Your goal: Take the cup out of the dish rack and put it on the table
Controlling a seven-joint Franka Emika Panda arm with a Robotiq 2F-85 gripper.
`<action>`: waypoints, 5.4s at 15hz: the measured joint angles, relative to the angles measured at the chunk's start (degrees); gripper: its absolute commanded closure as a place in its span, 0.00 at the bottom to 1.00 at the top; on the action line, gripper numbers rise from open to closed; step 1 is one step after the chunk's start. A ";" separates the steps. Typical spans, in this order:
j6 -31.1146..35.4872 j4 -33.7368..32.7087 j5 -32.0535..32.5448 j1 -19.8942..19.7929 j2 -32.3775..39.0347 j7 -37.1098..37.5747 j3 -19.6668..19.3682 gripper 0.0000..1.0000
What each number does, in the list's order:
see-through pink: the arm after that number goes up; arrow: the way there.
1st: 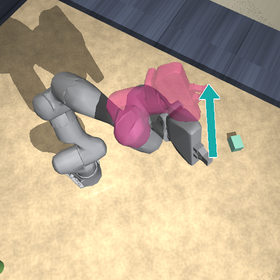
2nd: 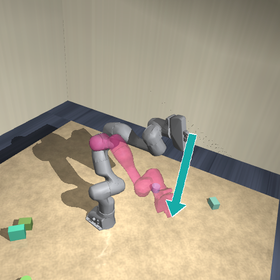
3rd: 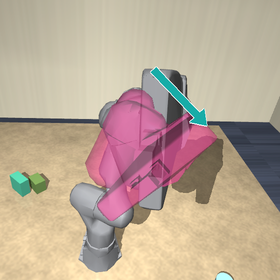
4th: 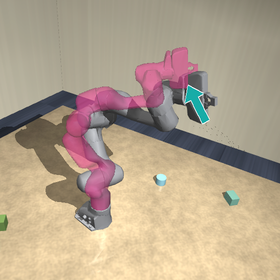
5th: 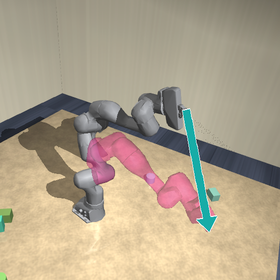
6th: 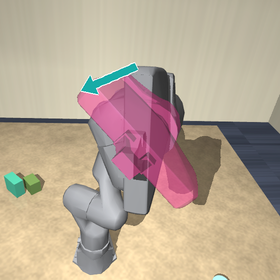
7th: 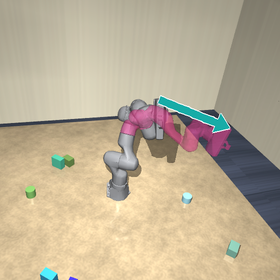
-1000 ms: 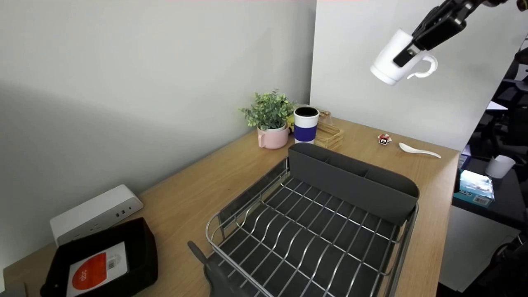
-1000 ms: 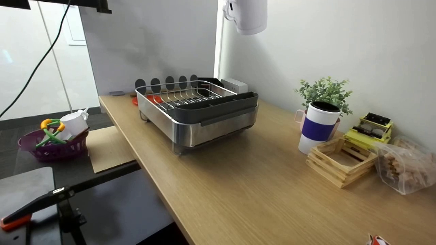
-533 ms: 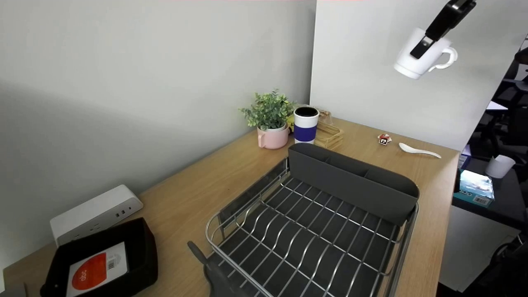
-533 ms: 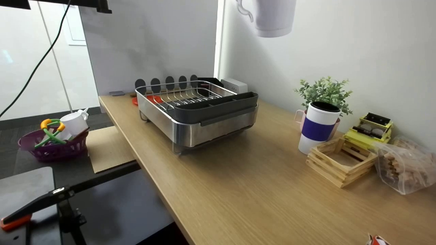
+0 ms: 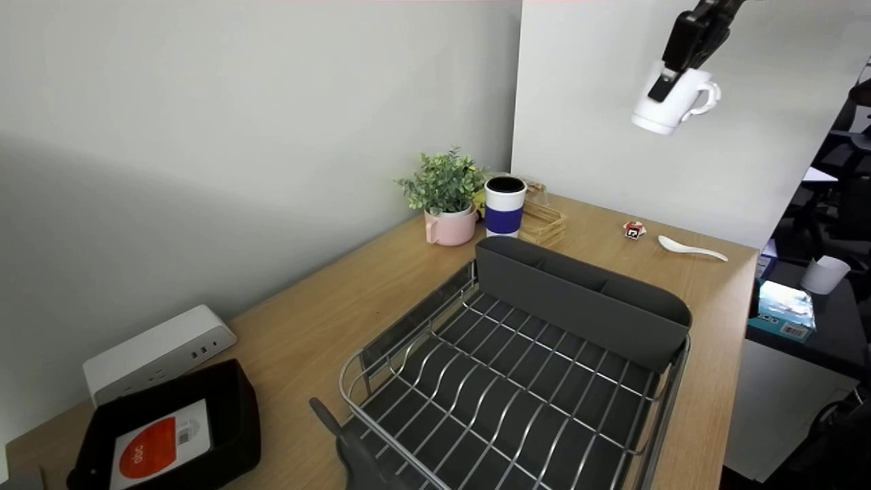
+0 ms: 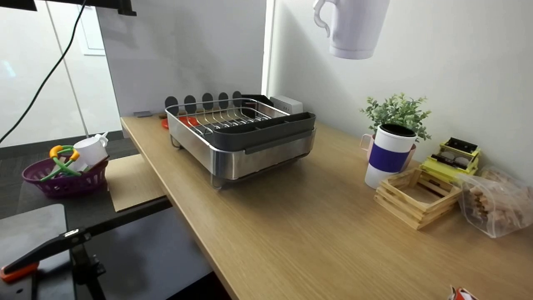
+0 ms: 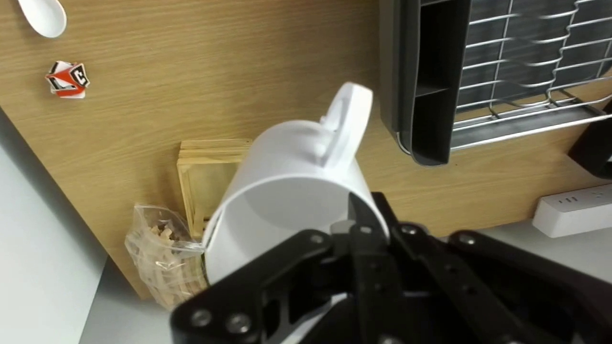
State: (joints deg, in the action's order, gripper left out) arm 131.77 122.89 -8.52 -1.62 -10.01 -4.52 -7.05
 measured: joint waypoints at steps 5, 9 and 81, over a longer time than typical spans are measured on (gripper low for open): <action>-0.17 -7.88 -2.39 -0.35 11.72 -2.45 -0.10 0.99; -1.04 -10.92 -2.26 -1.82 16.73 0.06 -0.11 0.99; -16.03 -17.83 3.48 -8.99 28.11 7.32 -0.58 0.00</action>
State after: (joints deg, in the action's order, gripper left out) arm 115.74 105.06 -5.04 -10.61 18.10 2.79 -7.64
